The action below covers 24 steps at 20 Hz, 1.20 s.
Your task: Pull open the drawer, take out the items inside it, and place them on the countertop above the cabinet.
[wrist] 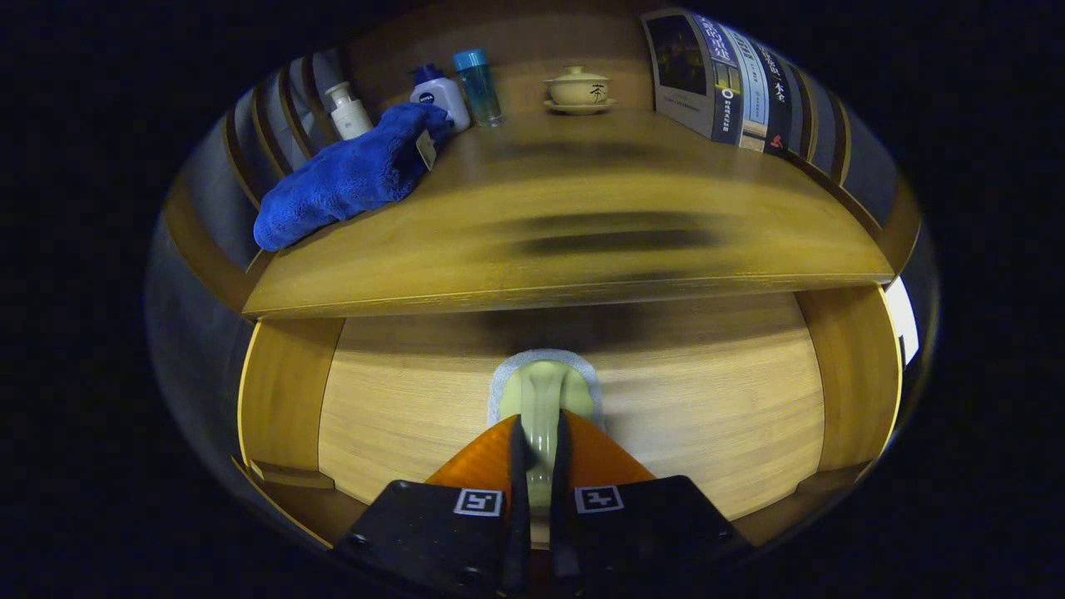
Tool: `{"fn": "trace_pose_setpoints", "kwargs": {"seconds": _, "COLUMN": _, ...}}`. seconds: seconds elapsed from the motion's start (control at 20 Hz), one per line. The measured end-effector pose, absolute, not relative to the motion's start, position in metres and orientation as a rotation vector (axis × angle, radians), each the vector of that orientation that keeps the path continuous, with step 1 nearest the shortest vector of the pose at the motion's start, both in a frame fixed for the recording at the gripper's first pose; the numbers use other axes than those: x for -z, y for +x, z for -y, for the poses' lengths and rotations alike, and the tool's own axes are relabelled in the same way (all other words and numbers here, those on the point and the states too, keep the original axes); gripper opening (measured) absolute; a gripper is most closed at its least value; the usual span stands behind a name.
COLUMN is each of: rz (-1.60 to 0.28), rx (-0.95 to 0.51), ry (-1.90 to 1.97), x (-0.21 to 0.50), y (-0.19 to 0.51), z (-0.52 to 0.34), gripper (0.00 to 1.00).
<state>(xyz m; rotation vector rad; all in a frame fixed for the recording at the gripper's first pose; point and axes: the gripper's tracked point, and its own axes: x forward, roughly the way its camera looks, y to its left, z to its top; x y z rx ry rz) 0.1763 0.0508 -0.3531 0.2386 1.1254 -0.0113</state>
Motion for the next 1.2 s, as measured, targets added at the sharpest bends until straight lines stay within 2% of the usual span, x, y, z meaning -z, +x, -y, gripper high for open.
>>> {"fn": "trace_pose_setpoints", "kwargs": {"seconds": 0.6, "rz": -1.024, "rx": -0.111, "ry": 0.254, "x": 0.301, "y": 0.151, "z": -0.073, "gripper": 0.18}}
{"fn": "trace_pose_setpoints", "kwargs": {"seconds": 1.2, "rz": -0.925, "rx": -0.169, "ry": 0.289, "x": 0.242, "y": 0.126, "z": -0.074, "gripper": 0.18}}
